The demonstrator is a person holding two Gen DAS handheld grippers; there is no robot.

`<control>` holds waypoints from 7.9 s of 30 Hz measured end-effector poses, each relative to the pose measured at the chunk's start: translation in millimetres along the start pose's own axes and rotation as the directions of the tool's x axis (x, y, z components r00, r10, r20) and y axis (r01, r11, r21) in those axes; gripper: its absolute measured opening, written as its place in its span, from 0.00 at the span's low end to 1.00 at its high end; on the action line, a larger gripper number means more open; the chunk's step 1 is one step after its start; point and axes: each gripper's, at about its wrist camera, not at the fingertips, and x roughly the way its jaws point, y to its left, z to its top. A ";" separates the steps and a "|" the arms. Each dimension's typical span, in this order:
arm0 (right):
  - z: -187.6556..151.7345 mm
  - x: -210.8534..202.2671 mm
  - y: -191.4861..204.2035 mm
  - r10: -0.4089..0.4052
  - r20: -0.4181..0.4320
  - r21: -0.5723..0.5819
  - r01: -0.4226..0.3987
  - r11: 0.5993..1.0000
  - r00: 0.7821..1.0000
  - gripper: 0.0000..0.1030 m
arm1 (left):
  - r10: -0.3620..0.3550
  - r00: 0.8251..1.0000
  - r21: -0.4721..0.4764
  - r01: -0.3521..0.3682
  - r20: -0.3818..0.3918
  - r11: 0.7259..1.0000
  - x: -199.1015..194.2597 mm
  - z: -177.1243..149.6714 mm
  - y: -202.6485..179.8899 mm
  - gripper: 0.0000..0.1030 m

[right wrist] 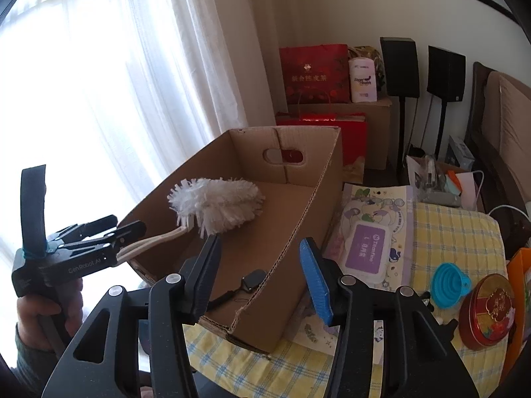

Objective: Organize objects
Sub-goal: 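Push the feather duster deeper into the box with the left gripper, then move both tools back over the table toward the black knobs, then grasp the black star knob without bolt with the right gripper, then grasp the black star knob with bolt using the left gripper, then lift both held knobs and carry them toward the cardboard box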

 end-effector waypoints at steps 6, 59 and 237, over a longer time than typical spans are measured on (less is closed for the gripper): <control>-8.6 2.5 1.9 0.006 -0.015 -0.010 -0.006 1.000 1.000 0.49 | -0.055 0.996 0.058 0.059 -0.070 0.997 9.3 12.3 -6.8 0.56; -25.9 -68.5 -89.5 -0.192 0.026 0.116 0.187 0.975 0.981 0.99 | -0.273 0.960 0.217 0.280 -0.062 0.935 -26.6 35.5 -133.2 1.00; -132.0 -69.8 -200.4 -0.188 -0.116 0.215 0.209 0.954 0.975 0.34 | -0.408 0.825 0.193 0.507 -0.392 0.840 119.8 -56.8 -347.6 0.40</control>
